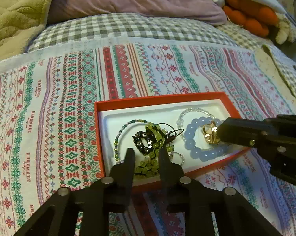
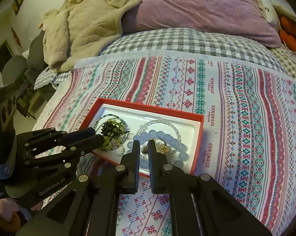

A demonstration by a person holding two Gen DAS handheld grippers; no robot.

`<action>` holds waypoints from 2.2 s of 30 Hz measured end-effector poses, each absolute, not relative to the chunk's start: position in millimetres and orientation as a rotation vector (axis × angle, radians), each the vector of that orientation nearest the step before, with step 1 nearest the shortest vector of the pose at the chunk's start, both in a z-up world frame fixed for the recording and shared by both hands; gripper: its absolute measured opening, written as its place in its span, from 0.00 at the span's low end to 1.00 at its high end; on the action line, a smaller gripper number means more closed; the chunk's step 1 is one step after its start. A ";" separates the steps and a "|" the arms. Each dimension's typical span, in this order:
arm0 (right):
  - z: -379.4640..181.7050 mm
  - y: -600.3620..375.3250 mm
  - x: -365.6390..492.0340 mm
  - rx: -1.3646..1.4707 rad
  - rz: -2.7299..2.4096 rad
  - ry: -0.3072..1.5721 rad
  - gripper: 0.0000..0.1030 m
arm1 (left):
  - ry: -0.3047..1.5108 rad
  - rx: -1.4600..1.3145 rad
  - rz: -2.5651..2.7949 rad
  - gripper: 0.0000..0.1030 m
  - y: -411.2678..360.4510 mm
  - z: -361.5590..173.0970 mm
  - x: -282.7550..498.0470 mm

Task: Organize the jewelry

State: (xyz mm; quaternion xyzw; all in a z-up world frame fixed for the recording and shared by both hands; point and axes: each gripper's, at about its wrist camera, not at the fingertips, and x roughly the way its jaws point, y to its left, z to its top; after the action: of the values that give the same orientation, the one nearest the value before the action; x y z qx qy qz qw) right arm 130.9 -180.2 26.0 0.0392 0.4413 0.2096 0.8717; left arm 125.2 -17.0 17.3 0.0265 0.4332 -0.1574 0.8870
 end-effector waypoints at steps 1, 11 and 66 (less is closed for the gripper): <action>27.0 -180.8 129.9 0.079 0.435 0.921 0.09 | 0.899 0.059 -0.326 0.23 -17.1 18.1 124.6; 42.7 -198.0 107.1 0.075 0.412 0.905 0.39 | 0.882 0.059 -0.303 0.66 -14.0 33.4 105.0; -0.2 -199.3 52.6 -0.043 0.131 1.130 0.97 | 1.071 0.028 -0.002 0.99 -3.7 -5.3 41.1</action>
State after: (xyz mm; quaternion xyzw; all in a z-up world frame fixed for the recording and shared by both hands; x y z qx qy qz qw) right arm 52.6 -199.3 -0.2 -0.0205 0.5351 0.0619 0.8422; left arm 41.1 -3.7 -5.3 0.0134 0.5104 -0.0009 0.8598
